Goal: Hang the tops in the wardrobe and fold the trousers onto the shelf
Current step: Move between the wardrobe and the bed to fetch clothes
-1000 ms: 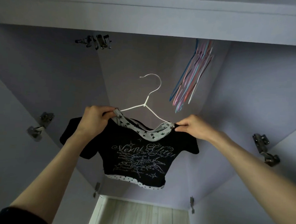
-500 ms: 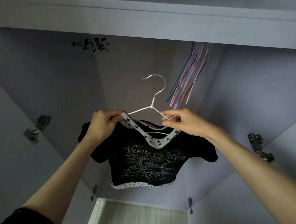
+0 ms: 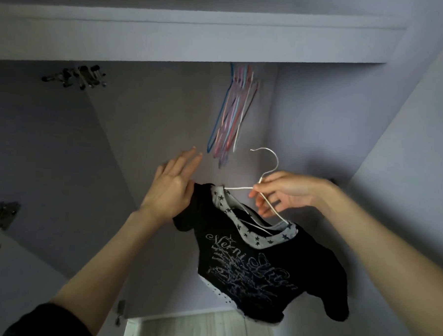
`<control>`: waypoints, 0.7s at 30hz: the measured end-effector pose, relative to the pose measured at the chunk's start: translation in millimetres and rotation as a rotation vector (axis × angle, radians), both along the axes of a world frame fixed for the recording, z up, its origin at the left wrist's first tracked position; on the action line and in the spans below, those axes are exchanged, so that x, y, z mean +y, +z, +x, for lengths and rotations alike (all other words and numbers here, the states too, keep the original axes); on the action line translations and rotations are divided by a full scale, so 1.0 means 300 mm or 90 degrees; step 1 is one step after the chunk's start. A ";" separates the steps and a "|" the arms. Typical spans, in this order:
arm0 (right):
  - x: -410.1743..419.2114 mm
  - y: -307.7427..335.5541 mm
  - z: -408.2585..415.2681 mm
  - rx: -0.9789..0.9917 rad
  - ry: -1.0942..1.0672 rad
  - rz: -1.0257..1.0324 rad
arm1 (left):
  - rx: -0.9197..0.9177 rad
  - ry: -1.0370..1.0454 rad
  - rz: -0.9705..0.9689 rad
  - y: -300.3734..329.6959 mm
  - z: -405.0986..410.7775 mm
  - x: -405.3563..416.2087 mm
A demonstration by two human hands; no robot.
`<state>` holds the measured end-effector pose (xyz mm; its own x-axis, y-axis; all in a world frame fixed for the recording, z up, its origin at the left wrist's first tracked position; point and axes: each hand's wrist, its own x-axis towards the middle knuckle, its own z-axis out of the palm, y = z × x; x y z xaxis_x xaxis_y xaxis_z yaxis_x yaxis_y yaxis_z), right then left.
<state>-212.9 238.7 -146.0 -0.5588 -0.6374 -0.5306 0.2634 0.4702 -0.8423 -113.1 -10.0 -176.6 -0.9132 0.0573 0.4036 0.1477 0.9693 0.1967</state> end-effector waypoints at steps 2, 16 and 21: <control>0.037 -0.021 -0.008 -0.025 -0.048 0.015 | 0.023 -0.021 -0.023 0.033 -0.026 0.038; 0.177 0.015 -0.146 -0.149 -0.372 -0.180 | 0.213 -0.001 -0.230 0.312 -0.283 0.257; 0.167 0.038 -0.247 -0.081 -0.395 -0.192 | 0.362 0.026 -0.286 0.354 -0.290 0.253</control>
<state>-286.9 288.9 -134.5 -0.8125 -0.3505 -0.4658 0.5124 -0.0482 -0.8574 -200.2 65.8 -70.4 -0.5746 0.2988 0.7619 0.0704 0.9456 -0.3177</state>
